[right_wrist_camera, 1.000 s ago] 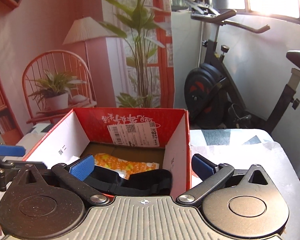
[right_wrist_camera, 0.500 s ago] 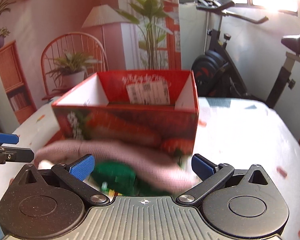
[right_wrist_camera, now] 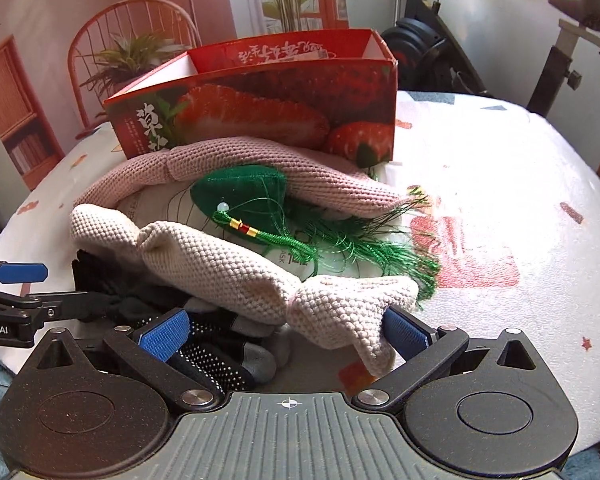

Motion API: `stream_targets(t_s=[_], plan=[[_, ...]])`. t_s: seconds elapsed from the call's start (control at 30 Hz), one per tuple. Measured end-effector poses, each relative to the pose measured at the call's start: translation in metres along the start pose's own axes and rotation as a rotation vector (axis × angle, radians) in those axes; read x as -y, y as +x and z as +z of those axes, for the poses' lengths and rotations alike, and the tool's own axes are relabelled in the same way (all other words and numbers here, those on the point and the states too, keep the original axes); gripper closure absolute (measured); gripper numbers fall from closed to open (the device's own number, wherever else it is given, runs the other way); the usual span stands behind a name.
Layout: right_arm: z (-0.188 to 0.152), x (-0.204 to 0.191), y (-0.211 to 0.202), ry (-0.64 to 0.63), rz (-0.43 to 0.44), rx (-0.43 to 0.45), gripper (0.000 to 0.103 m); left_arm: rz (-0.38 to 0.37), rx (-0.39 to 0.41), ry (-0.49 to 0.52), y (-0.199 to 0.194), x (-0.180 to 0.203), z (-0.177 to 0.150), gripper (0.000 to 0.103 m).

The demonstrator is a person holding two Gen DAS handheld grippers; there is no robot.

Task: Organize soft objects
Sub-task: 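Move both tools back to the pile toward the black gloves, then close both tools on the black dotted gloves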

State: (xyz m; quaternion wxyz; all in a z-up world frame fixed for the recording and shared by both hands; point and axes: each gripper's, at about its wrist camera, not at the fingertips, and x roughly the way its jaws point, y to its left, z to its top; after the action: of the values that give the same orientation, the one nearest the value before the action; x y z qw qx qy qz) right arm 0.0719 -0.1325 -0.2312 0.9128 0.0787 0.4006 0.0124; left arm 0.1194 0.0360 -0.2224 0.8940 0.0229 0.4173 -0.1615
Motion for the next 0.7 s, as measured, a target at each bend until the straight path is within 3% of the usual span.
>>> stream_targets(t_s=[0.23,0.33,0.4,0.47,0.6,0.7], plan=[[-0.003,0.023,-0.025,0.122,-0.021,0.085,0.001,-0.027,-0.002,-0.109,0.004,-0.014,-0.009,0.005],[-0.003,0.02,-0.025,0.092,0.016,0.062,0.006,-0.055,0.073,-0.128,-0.008,-0.017,-0.009,0.018],[-0.002,0.01,-0.024,0.041,0.038,0.044,0.01,-0.067,0.092,-0.124,-0.013,-0.015,-0.008,0.037],[-0.002,0.001,-0.025,0.001,0.061,0.036,0.016,-0.09,0.088,-0.123,-0.013,-0.014,-0.01,0.049],[-0.001,-0.007,-0.028,-0.037,0.116,0.033,0.039,-0.105,0.052,-0.122,-0.005,-0.01,-0.011,0.059],[-0.001,-0.01,-0.029,-0.045,0.138,0.028,0.044,-0.125,0.038,-0.111,-0.001,-0.009,-0.013,0.061]])
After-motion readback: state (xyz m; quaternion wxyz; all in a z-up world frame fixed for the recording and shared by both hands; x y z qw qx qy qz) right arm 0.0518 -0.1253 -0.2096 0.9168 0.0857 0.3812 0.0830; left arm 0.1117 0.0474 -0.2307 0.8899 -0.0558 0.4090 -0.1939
